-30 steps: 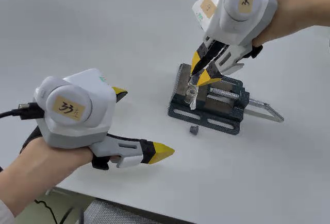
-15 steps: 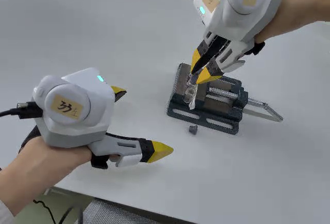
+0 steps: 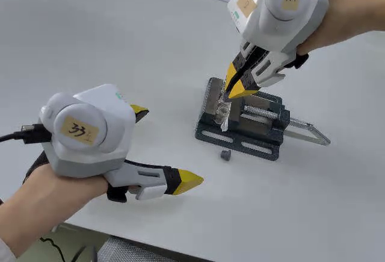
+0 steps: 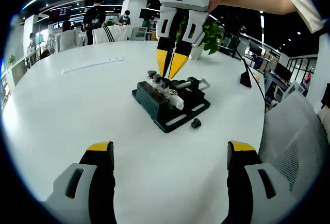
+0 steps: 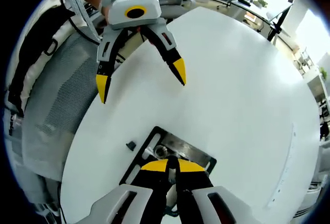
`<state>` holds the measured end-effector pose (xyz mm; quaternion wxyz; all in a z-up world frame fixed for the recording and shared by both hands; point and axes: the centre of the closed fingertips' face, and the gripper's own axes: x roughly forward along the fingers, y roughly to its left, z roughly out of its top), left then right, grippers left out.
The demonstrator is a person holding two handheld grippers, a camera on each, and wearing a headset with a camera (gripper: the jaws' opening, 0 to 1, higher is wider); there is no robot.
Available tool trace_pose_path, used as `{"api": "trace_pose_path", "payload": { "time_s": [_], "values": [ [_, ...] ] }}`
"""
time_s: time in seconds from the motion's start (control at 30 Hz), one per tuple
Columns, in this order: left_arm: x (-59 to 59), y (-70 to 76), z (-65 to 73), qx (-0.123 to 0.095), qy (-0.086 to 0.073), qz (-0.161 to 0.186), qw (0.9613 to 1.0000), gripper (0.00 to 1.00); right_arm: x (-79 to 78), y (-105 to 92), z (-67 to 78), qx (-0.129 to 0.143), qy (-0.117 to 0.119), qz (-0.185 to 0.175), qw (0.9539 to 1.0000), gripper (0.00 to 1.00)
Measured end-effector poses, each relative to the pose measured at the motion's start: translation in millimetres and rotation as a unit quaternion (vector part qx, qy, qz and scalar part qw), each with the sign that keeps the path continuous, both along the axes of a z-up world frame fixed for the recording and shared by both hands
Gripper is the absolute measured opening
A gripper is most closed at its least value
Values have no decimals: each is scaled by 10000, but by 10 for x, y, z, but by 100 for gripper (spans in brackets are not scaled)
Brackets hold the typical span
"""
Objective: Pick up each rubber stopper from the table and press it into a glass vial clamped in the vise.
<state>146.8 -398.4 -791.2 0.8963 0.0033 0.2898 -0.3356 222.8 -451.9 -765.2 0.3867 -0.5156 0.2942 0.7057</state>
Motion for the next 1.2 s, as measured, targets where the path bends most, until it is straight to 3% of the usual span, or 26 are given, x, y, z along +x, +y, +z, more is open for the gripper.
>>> {"api": "trace_pose_path", "payload": {
  "time_s": [0.4, 0.83, 1.07, 1.2],
  "values": [
    [-22, 3, -10, -7, 33, 6, 10000, 90, 10, -2, -17, -42, -163, 107, 9998, 0],
    [-24, -7, 17, -8, 13, 6, 10000, 90, 11, -8, -24, -60, -173, 63, 9998, 0],
    [-10, 1, 16, 0, 12, 13, 10000, 90, 33, -5, -35, -110, -277, -104, 9995, 0],
    [11, 12, -1, -2, 6, 11, 10000, 90, 51, 2, -39, -106, -179, -326, 9993, 0]
  ]
}}
